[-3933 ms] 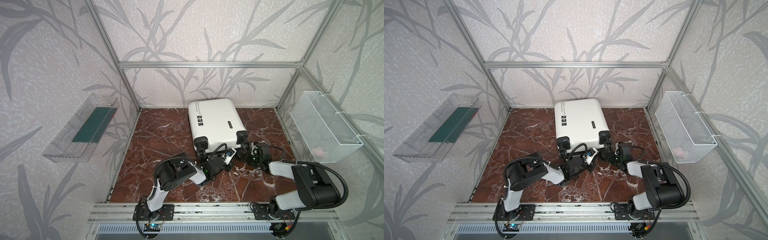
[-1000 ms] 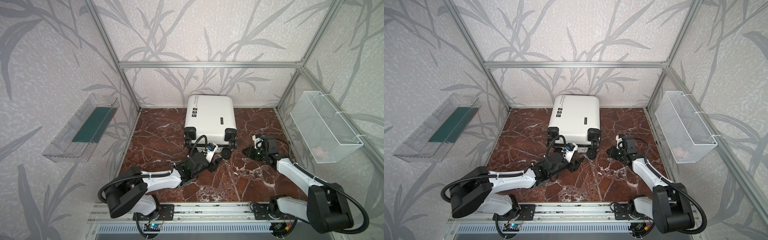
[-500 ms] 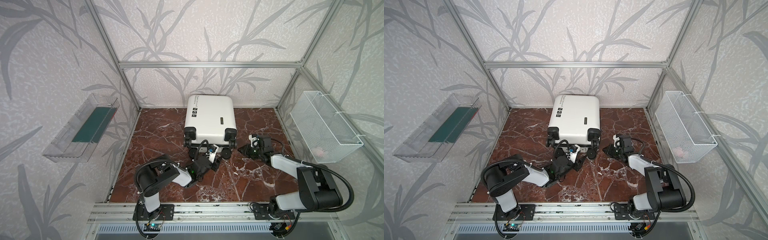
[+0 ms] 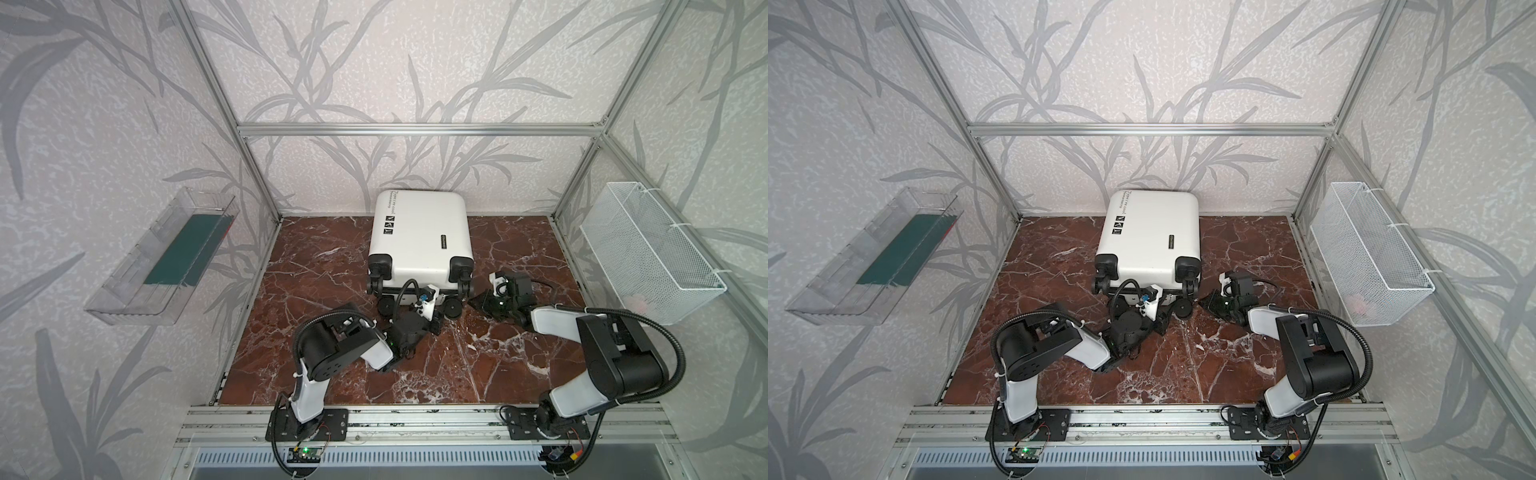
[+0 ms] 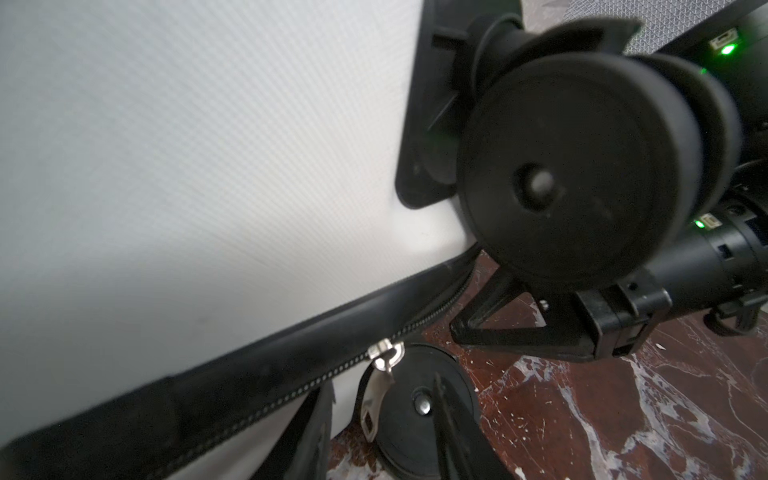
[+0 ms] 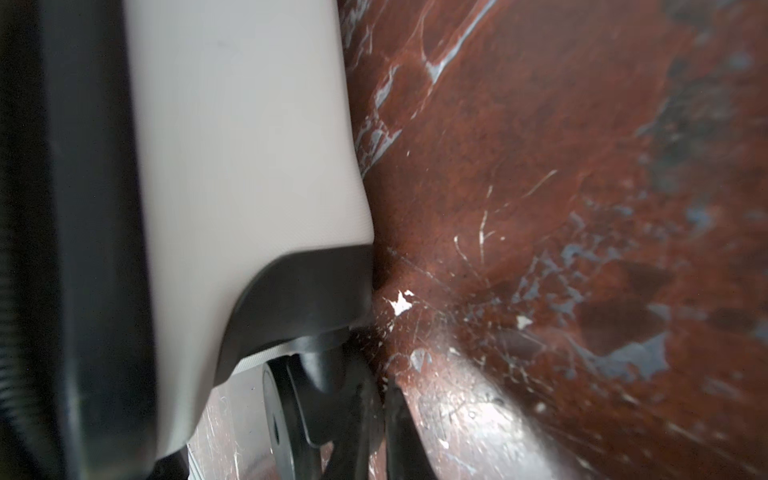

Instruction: Pack the luggage

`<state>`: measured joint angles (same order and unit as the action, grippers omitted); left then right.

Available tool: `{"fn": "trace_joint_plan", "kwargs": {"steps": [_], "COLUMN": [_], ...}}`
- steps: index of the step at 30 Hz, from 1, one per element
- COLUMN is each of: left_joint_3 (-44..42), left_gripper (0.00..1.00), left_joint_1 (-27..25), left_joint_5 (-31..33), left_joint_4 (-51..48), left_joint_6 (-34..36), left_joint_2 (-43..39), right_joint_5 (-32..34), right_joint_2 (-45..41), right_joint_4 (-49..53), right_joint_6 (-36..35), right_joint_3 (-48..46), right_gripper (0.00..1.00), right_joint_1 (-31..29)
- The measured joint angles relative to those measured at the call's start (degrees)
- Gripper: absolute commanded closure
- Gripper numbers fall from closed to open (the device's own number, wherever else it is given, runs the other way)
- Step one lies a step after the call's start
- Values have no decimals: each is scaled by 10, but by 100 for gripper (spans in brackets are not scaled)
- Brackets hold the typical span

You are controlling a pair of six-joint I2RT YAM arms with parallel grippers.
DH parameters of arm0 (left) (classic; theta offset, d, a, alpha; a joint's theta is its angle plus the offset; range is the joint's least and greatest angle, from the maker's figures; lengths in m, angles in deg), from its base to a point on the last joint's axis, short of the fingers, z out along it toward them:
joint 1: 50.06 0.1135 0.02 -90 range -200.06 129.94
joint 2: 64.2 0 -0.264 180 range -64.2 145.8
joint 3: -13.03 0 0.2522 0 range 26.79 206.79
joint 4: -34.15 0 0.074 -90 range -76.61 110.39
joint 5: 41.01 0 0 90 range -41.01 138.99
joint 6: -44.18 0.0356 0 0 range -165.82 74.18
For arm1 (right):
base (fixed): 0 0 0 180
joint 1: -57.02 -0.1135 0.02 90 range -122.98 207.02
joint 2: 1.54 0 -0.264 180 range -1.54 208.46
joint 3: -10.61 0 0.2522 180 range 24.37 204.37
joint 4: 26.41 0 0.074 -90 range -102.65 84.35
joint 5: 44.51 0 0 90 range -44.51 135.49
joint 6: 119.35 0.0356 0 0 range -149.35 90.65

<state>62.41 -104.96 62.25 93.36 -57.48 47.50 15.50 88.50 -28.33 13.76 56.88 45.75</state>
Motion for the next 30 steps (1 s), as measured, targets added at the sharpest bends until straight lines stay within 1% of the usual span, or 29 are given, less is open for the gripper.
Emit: {"fn": "trace_joint_plan", "kwargs": {"steps": [8, 21, 25, 28, 30], "left_joint_3": [13, 19, 19, 19, 19], "left_gripper": [68, 83, 90, 100, 100], "left_joint_1": [6, 11, 13, 14, 14], "left_joint_5": [2, 1, -1, -6, -9], "left_joint_4": [4, 13, 13, 15, 15], "left_joint_6": [-6, -15, -16, -17, -18], "left_joint_2": [21, 32, 32, 32, 32], "right_joint_5": [5, 9, 12, 14, 16], "right_joint_2": [15, 31, 36, 40, 42], "right_joint_4": [-15, -29, -34, -37, -39], "right_joint_6": [10, 21, 24, 25, 26], "right_joint_3": [4, 5, 7, 11, 13], "right_gripper": [89, 90, 90, 90, 90], "right_joint_1": [-18, -25, -27, -30, -32]}}
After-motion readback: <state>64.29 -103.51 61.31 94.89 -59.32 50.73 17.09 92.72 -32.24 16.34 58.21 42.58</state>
